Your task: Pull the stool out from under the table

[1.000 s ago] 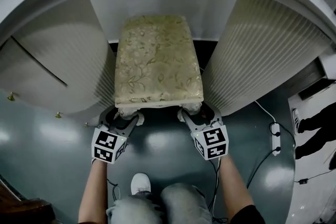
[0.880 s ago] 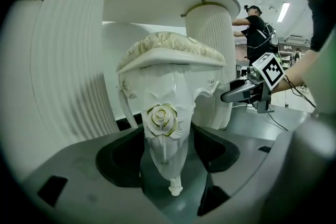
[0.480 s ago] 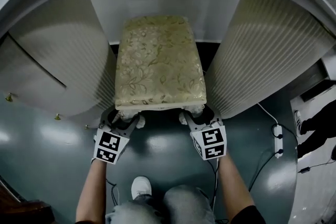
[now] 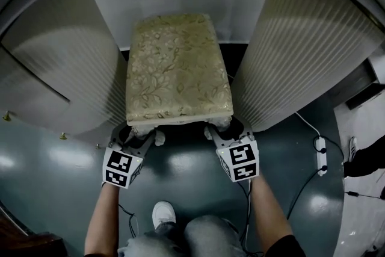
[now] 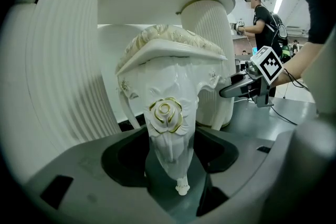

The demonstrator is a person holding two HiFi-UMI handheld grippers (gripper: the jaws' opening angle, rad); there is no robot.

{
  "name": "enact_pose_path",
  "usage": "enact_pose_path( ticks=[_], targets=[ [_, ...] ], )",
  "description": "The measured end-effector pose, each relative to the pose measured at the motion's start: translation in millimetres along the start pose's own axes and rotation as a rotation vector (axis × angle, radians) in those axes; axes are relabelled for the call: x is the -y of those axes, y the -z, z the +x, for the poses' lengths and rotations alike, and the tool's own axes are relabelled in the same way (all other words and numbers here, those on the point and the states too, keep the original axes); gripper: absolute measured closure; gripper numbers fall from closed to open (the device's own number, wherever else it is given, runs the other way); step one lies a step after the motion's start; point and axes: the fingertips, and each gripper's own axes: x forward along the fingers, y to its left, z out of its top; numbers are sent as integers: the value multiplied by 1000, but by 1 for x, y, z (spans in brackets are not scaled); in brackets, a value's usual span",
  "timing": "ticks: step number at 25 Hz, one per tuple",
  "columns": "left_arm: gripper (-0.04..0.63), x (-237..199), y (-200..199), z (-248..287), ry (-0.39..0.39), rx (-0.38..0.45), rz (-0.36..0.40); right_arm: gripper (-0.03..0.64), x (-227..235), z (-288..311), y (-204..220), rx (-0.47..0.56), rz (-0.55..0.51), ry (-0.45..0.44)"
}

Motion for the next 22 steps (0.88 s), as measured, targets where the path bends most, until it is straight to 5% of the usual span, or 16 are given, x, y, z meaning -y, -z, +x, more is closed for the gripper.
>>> enact_pose_path(
  ticks=[8,22],
  targets=[
    [336,-2,-1,0,13,-24,-46,318,1,0,-1,-52,-4,1],
    [339,10,5,-2,65,-201,-112,319,2,-7,3,-263,-22,-59]
  ],
)
